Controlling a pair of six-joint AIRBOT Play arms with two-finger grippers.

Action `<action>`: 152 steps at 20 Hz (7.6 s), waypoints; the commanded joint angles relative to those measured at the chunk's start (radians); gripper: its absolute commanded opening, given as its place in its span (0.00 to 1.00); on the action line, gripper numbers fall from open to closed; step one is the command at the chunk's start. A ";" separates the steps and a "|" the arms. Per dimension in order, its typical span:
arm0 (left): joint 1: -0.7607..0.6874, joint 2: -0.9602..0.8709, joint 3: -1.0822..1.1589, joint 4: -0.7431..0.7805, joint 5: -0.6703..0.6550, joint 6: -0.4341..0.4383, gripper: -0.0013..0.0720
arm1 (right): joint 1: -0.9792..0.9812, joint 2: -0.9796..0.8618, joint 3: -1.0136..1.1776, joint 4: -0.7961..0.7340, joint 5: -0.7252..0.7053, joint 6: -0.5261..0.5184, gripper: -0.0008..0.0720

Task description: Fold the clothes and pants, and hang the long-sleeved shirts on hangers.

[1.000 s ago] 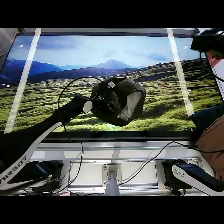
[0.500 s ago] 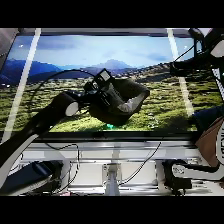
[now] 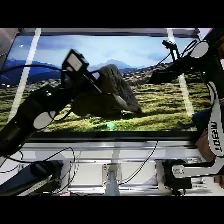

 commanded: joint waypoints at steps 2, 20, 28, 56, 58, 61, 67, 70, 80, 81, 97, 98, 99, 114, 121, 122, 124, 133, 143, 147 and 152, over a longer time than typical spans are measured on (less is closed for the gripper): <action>-0.001 0.102 0.061 -0.045 0.031 -0.062 0.05 | 0.018 0.003 0.001 -0.026 0.008 -0.040 0.57; 0.000 -0.428 0.382 0.183 -0.572 -0.069 0.05 | 0.018 0.040 0.003 -0.056 0.029 -0.031 0.57; -0.115 -0.739 0.382 0.172 0.138 -0.069 0.06 | -0.103 0.194 0.003 -0.267 -0.096 0.005 0.57; 0.149 -0.532 0.380 0.063 -0.615 -0.412 0.75 | 0.005 0.063 -0.634 0.256 -0.601 0.083 0.85; 0.153 -0.552 0.379 0.064 -0.615 -0.439 0.75 | 0.005 0.031 -0.634 0.336 -0.601 0.082 0.85; 0.169 -0.578 0.379 0.064 -0.615 -0.441 0.75 | 0.005 -0.008 -0.634 0.426 -0.602 0.082 0.81; 0.234 -0.601 0.379 0.064 -0.621 -0.449 0.75 | 0.005 -0.016 -0.634 0.528 -0.687 0.074 0.23; 0.292 -0.616 0.379 0.063 -0.668 -0.448 0.75 | 0.005 -0.010 -0.634 0.521 -0.660 0.028 0.06; 0.631 -0.771 0.373 -0.439 -1.097 -0.145 0.72 | 0.005 -0.007 -0.634 0.516 -0.627 -0.039 0.06; 0.653 -0.772 0.362 -0.445 -1.097 -0.130 0.60 | 0.005 -0.007 -0.634 0.516 -0.628 -0.039 0.06; 0.530 -0.783 0.069 -0.551 -0.674 -0.092 0.63 | 0.005 -0.007 -0.634 0.517 -0.646 -0.039 0.06; 0.514 -0.787 0.069 -0.558 -0.645 -0.092 0.56 | 0.005 -0.007 -0.634 0.517 -0.645 -0.039 0.06; 0.499 -0.790 0.069 -0.557 -0.618 -0.092 0.43 | 0.005 -0.007 -0.634 0.517 -0.644 -0.039 0.06; 0.608 -0.140 0.077 -0.369 -0.517 -0.137 0.05 | -0.090 -0.006 0.023 0.220 -0.402 0.001 0.06; 0.605 0.153 0.077 -0.289 -0.728 -0.226 0.05 | -0.099 -0.006 0.205 0.206 -0.196 0.012 0.06; 0.603 0.180 0.077 -0.291 -0.797 -0.239 0.05 | -0.099 -0.006 0.228 0.208 -0.131 0.002 0.06; 0.596 0.224 0.076 -0.291 -0.940 -0.291 0.05 | -0.098 -0.006 0.253 0.222 -0.010 -0.028 0.06; 0.323 0.238 -0.220 -0.331 -0.876 -0.623 0.05 | -0.010 -0.075 0.146 0.124 -0.127 -0.214 0.06; -0.089 -0.169 -0.585 -0.670 0.112 -0.640 0.13 | -0.013 -0.275 0.143 0.026 -0.600 -0.217 0.06; -0.093 -0.237 -0.584 -0.715 0.263 -0.640 0.98 | -0.013 -0.274 0.144 0.018 -0.647 -0.213 0.69; -0.066 -0.100 -0.583 -0.656 0.411 -0.639 0.98 | -0.020 -0.241 0.152 -0.093 -0.601 -0.167 0.57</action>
